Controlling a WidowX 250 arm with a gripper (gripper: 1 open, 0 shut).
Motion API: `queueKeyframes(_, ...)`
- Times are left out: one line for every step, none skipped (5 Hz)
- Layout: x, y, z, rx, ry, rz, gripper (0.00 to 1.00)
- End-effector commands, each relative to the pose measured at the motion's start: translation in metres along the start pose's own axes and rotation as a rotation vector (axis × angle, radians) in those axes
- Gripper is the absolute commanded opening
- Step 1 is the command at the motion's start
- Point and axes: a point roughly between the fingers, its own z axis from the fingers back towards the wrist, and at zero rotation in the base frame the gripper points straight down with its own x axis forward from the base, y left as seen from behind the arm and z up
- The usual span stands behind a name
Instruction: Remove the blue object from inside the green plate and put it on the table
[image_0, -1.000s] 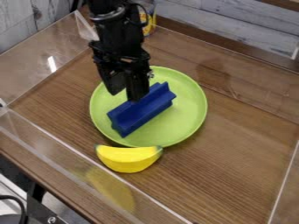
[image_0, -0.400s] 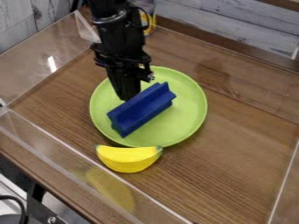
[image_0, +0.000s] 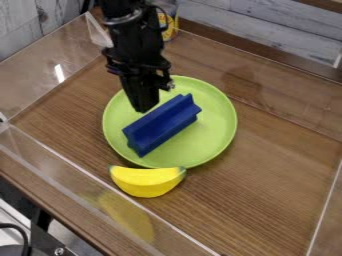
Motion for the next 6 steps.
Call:
queueKeyframes(0.0077,0.0059,0.0114,0.015,-0.043,0.008,1.00)
queueKeyframes(0.0088,0.0068,0.0091,0.013,-0.040,0.009,1.00)
queueKeyframes(0.0093,0.0077,0.0078,0.013,-0.038,0.010,0.00)
queueKeyframes(0.0097,0.0085,0.0069,0.012,-0.036,0.011,0.00)
queueKeyframes(0.0101,0.0094,0.0070,0.011,-0.035,0.011,0.00)
queueKeyframes(0.0114,0.0114,0.0078,0.009,-0.037,0.015,0.00)
